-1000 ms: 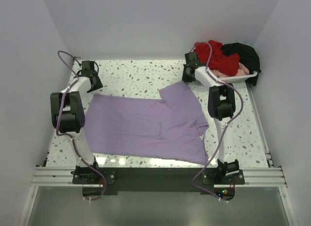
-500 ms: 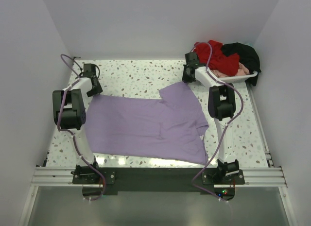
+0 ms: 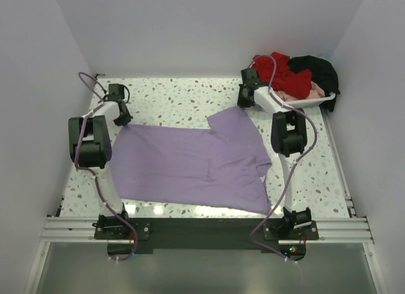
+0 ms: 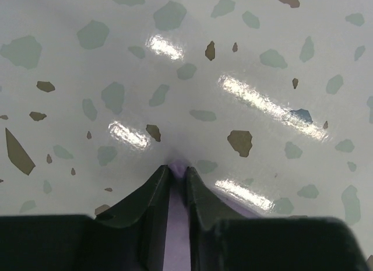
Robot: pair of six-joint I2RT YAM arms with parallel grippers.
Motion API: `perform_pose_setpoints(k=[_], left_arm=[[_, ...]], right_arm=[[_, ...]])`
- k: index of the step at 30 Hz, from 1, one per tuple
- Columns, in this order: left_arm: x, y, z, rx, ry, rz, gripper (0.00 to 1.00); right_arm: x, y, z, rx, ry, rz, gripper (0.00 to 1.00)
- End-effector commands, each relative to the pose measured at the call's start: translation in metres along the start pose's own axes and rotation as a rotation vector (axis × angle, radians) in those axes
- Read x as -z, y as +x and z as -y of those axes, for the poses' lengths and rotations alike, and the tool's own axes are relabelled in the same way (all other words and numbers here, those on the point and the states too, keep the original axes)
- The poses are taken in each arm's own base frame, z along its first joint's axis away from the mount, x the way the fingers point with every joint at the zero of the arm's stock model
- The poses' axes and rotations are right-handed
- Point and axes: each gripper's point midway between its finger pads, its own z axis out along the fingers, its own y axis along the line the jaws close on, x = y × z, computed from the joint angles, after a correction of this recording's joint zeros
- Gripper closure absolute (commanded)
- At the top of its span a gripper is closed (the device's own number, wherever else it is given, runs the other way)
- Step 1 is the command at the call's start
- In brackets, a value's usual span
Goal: Fold and stack the t-shirts
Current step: Fold the tshirt
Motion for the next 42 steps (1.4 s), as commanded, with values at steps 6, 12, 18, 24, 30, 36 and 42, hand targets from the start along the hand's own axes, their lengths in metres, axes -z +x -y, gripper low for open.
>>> perform_pose_setpoints(k=[6, 12, 18, 24, 30, 36, 42], left_arm=[[-0.009, -0.011, 0.003, -0.01, 0.018, 0.014, 0.94], [-0.005, -0.023, 0.013, -0.024, 0.066, 0.031, 1.0], [-0.005, -0.036, 0.037, -0.039, 0.169, 0.036, 1.0], [-0.002, -0.066, 0.063, -0.028, 0.259, 0.077, 1.0], [0.007, -0.107, 0.087, -0.039, 0.334, 0.136, 1.0], [0.019, -0.113, 0.087, -0.055, 0.355, 0.168, 1.0], [0.025, -0.082, 0.069, -0.089, 0.326, 0.143, 1.0]], right_arm=[[0.036, -0.016, 0.014, -0.039, 0.023, 0.0, 1.0], [0.061, -0.044, 0.007, -0.068, -0.002, 0.065, 1.0], [0.075, -0.079, 0.001, -0.089, -0.029, 0.144, 1.0], [0.076, -0.114, -0.004, -0.124, -0.069, 0.224, 1.0], [0.096, -0.156, -0.005, -0.164, -0.131, 0.338, 1.0], [0.125, -0.165, -0.012, -0.174, -0.199, 0.373, 1.0], [0.163, -0.13, -0.012, -0.203, -0.253, 0.327, 1.0]])
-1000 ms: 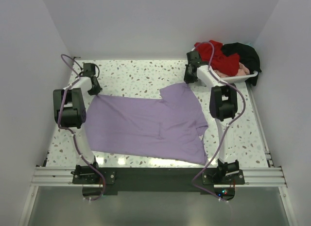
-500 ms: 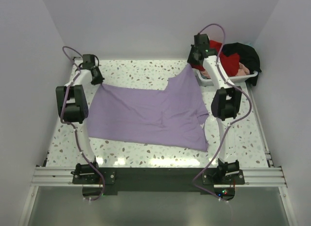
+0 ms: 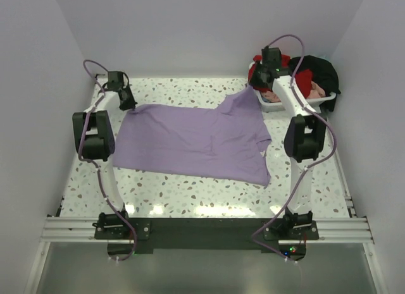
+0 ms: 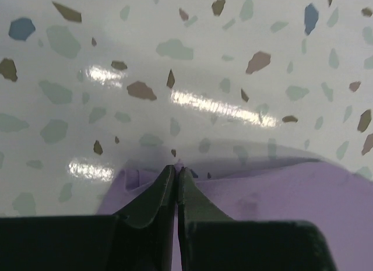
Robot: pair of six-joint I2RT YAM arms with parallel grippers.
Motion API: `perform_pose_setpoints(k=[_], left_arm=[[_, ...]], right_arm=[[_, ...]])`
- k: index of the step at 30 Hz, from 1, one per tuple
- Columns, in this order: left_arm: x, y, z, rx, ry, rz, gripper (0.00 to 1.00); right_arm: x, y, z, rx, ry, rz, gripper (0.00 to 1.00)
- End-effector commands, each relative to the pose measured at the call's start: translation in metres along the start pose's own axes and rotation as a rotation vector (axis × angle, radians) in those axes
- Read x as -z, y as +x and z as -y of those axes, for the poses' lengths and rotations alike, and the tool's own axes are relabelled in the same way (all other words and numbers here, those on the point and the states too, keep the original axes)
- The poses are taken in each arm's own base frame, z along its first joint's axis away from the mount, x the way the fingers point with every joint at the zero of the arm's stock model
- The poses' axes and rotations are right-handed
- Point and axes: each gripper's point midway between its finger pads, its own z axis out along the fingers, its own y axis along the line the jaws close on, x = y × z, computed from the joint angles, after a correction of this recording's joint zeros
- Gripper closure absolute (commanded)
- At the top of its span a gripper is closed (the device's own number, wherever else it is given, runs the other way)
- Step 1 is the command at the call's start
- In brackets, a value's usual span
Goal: Fold and stack the t-shirts
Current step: Fold the tshirt
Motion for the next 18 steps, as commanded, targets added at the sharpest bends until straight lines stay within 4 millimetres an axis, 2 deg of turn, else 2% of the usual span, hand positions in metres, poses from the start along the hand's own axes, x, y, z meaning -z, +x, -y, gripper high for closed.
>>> perform_pose_setpoints(k=[1, 3, 5, 6, 13, 14, 15, 16, 17, 18], left_arm=[[0.028, -0.007, 0.0, -0.046, 0.015, 0.054, 1.0], [0.035, -0.004, -0.002, -0.054, 0.009, 0.06, 1.0], [0.037, 0.01, -0.009, -0.054, -0.011, 0.037, 1.0], [0.041, 0.011, -0.009, -0.056, -0.012, 0.04, 1.0], [0.048, 0.036, -0.038, -0.06, -0.129, -0.01, 1.0], [0.049, 0.037, -0.041, -0.059, -0.137, -0.011, 1.0], [0.053, 0.035, -0.043, -0.055, -0.143, -0.002, 1.0], [0.054, 0.039, -0.047, -0.052, -0.154, -0.007, 1.0], [0.059, 0.035, -0.047, -0.046, -0.153, 0.01, 1.0], [0.061, 0.034, -0.049, -0.039, -0.155, 0.016, 1.0]], right_arm=[[0.063, -0.03, -0.028, -0.041, -0.12, 0.092, 1.0], [0.079, -0.01, -0.026, -0.037, -0.126, 0.058, 1.0], [0.091, 0.004, -0.023, -0.032, -0.126, 0.036, 1.0], [0.102, 0.017, -0.021, -0.027, -0.128, 0.014, 1.0], [0.141, 0.079, -0.004, -0.043, -0.1, -0.068, 1.0], [0.146, 0.086, -0.002, -0.046, -0.096, -0.08, 1.0], [0.146, 0.103, 0.003, -0.045, -0.083, -0.113, 1.0], [0.157, 0.102, 0.003, -0.056, -0.09, -0.097, 1.0], [0.16, 0.115, 0.007, -0.057, -0.077, -0.123, 1.0], [0.165, 0.12, 0.006, -0.052, -0.079, -0.126, 1.0]])
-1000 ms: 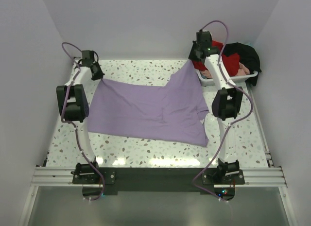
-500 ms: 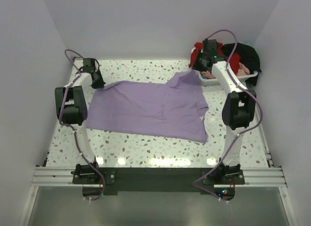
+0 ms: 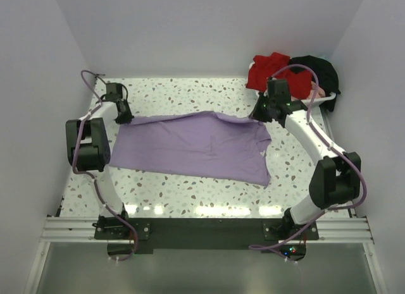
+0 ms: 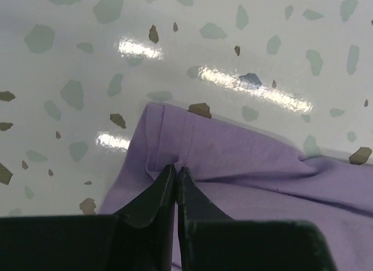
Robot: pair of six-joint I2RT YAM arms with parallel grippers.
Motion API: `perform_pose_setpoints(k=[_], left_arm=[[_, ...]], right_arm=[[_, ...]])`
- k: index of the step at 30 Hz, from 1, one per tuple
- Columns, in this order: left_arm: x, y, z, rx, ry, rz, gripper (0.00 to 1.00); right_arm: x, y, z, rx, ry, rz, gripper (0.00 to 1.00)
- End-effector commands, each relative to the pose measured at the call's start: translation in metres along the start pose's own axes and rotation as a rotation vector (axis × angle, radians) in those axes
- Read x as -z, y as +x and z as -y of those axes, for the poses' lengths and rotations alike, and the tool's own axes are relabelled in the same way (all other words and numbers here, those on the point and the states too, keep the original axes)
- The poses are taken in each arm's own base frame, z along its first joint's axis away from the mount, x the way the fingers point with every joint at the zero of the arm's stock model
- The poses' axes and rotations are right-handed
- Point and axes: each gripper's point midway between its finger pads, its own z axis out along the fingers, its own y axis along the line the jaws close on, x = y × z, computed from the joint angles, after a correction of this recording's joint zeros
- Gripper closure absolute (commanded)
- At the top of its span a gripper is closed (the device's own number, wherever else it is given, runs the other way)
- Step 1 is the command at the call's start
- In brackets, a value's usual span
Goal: Fold and stack the t-shirts
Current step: Fold the tshirt
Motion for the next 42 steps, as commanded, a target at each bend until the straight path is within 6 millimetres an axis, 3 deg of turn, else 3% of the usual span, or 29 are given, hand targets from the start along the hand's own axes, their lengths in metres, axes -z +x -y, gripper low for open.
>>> perform_pose_setpoints(k=[1, 7, 18, 31, 36, 42], left_arm=[[0.022, -0.021, -0.019, 0.012, -0.042, 0.088, 1.0], [0.031, -0.012, -0.027, 0.037, -0.04, 0.097, 1.0], [0.057, -0.022, -0.022, 0.046, 0.004, 0.167, 1.0], [0.075, -0.001, -0.052, 0.108, -0.081, 0.181, 1.0], [0.075, -0.004, -0.055, 0.131, -0.05, 0.182, 1.0], [0.074, -0.013, -0.052, 0.126, -0.014, 0.184, 1.0]], right_arm=[[0.025, 0.01, -0.003, -0.027, -0.008, 0.022, 1.0], [0.041, 0.04, 0.01, -0.029, 0.024, -0.021, 1.0], [0.075, 0.052, 0.014, -0.031, 0.017, -0.014, 1.0], [0.07, 0.113, 0.045, -0.035, 0.083, -0.112, 1.0], [0.072, 0.119, 0.055, -0.043, 0.123, -0.113, 1.0], [0.08, 0.107, 0.06, -0.049, 0.181, -0.085, 1.0]])
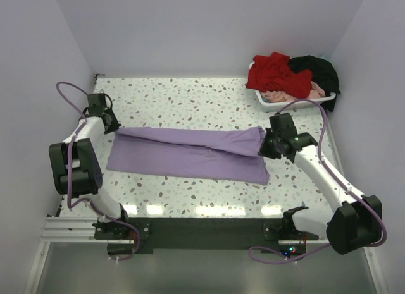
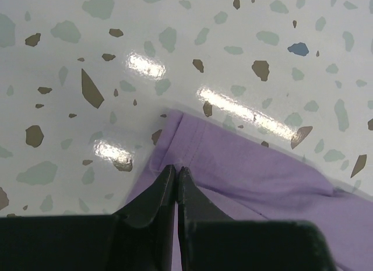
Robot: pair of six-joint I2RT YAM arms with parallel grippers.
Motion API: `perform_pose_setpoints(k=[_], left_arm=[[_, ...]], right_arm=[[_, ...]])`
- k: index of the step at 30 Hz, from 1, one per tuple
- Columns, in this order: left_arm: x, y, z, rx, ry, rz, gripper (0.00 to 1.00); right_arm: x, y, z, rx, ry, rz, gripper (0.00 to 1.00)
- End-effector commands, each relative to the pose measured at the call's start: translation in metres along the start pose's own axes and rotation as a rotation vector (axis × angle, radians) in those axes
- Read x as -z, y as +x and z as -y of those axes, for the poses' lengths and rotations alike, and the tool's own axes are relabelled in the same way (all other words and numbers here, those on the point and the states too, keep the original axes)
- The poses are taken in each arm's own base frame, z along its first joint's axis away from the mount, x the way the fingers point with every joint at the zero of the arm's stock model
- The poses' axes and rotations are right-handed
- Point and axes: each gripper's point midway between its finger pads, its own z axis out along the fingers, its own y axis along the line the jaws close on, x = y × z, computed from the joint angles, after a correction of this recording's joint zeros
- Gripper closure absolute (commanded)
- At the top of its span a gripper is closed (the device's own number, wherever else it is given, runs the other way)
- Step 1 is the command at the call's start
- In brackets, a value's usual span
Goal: Fold and stack the t-shirts
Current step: Fold the tshirt
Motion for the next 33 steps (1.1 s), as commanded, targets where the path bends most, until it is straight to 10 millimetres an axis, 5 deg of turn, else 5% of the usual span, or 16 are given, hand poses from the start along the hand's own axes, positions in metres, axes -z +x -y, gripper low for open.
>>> perform_pose_setpoints(k=[1, 11, 16, 21, 25, 33], left_arm=[[0.008, -0.033, 0.008, 0.019, 0.046, 0.088, 1.0], [0.011, -0.005, -0.003, 0.03, 0.013, 0.041, 0.98], [0.019, 0.005, -0.02, 0.05, -0.062, 0.031, 0.68], [0.032, 0.009, -0.024, 0.063, -0.071, 0.045, 0.36], [0.041, 0.007, -0.013, 0.077, -0.02, 0.065, 0.33], [0.022, 0.015, 0.046, 0.01, 0.132, 0.031, 0.33]], right_arm=[[0.017, -0.02, -0.001, -0.022, 0.026, 0.075, 1.0], [0.007, 0.001, 0.004, -0.041, 0.015, 0.02, 1.0], [-0.004, 0.025, 0.012, -0.025, 0.055, -0.056, 1.0], [-0.002, 0.035, 0.02, 0.027, 0.123, -0.096, 0.56], [0.003, 0.017, 0.0, 0.087, 0.096, -0.054, 0.38], [-0.039, -0.018, -0.066, 0.128, -0.074, -0.035, 0.47]])
